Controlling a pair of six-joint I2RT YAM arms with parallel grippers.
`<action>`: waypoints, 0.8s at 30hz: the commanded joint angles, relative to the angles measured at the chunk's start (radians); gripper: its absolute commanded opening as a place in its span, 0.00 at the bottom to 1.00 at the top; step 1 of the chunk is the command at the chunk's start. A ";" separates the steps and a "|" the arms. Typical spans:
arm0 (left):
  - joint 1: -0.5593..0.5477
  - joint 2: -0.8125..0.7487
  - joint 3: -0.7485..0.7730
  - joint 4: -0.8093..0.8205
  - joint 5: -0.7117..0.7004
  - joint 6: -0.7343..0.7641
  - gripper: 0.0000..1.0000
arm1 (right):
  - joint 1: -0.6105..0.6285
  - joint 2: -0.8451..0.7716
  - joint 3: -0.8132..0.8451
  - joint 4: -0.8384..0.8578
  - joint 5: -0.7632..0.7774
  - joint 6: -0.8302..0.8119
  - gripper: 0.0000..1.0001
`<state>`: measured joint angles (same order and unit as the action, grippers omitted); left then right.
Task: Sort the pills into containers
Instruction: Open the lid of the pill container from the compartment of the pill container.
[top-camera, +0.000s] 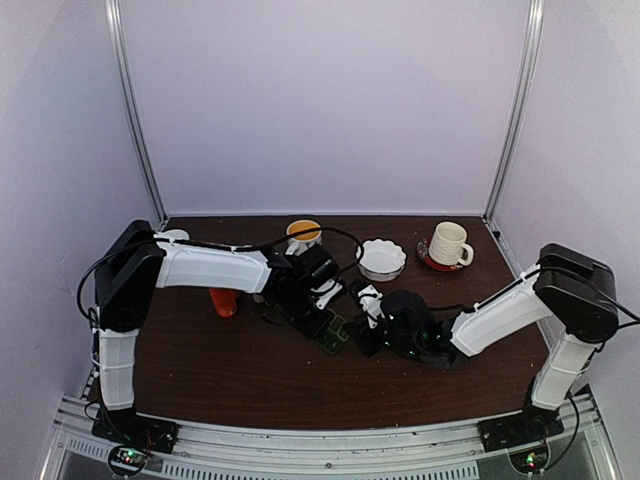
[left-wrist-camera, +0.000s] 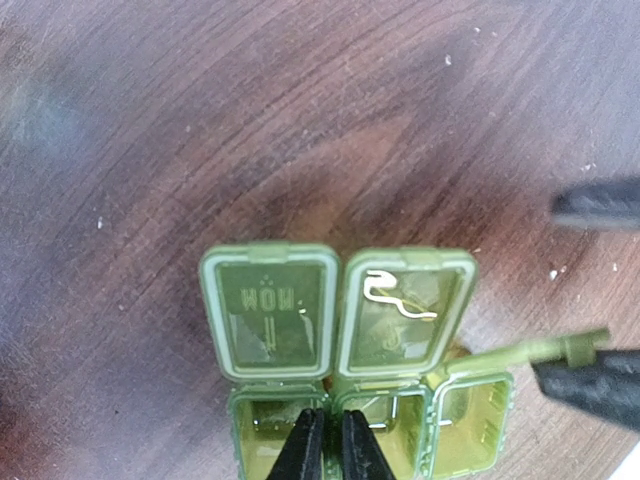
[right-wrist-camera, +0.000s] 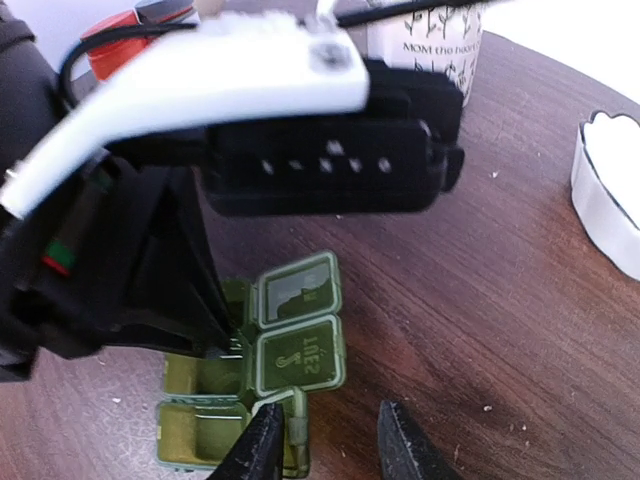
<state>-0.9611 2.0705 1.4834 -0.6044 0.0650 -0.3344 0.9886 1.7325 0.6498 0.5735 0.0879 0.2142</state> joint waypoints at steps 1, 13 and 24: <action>-0.001 0.014 0.002 -0.009 0.015 0.014 0.10 | -0.017 0.048 0.005 0.008 -0.034 0.046 0.36; -0.002 0.014 0.007 -0.010 0.012 0.014 0.10 | -0.019 0.084 0.028 -0.043 -0.030 0.035 0.43; -0.001 -0.020 0.060 -0.026 0.003 0.006 0.24 | -0.024 -0.102 0.012 -0.124 -0.012 0.029 0.51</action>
<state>-0.9611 2.0705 1.4967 -0.6231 0.0643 -0.3313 0.9695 1.7123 0.6685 0.4896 0.0559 0.2466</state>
